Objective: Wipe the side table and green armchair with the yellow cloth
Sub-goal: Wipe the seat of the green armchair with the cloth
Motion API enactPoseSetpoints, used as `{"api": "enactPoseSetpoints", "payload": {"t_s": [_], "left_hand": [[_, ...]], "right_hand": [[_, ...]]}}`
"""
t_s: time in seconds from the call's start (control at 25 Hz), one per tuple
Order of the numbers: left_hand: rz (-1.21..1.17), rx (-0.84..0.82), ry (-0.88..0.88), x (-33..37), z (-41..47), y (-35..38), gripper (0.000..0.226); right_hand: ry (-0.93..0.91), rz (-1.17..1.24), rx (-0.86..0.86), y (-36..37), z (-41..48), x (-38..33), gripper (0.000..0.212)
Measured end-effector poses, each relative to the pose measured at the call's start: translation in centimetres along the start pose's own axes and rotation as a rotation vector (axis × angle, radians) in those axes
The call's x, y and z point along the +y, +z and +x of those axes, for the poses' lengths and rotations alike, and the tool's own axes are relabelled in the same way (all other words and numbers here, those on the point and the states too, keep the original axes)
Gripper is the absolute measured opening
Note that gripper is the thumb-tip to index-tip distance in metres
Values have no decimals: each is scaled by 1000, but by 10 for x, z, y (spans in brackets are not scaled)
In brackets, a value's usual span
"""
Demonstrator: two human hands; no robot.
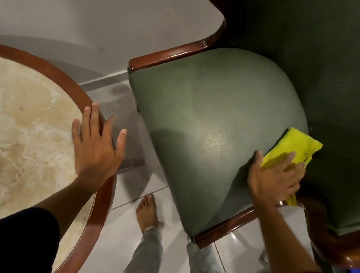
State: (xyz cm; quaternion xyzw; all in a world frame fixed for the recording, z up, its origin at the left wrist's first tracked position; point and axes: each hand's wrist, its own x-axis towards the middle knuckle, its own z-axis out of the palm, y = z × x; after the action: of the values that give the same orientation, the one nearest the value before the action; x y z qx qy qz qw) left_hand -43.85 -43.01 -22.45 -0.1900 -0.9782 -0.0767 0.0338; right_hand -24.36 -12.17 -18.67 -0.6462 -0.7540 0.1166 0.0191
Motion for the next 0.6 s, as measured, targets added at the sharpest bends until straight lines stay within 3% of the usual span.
{"api": "enactPoseSetpoints", "payload": {"t_s": [0.08, 0.24, 0.32, 0.4, 0.52, 0.6], "left_hand": [[-9, 0, 0, 0, 1, -1, 55], [6, 9, -1, 1, 0, 1, 55], [31, 30, 5, 1, 1, 1, 54], [39, 8, 16, 5, 0, -1, 54], [14, -112, -24, 6, 5, -9, 55], [-48, -166, -33, 11, 5, -17, 53]], "right_hand": [[51, 49, -43, 11, 36, -8, 77], [190, 87, 78, 32, 70, -18, 58], [100, 26, 66, 35, 68, -33, 56], [-269, -61, 31, 38, 36, -52, 55], [-934, -133, -185, 47, -58, -67, 56], [-1191, -146, -334, 43, -102, -61, 60]]}}
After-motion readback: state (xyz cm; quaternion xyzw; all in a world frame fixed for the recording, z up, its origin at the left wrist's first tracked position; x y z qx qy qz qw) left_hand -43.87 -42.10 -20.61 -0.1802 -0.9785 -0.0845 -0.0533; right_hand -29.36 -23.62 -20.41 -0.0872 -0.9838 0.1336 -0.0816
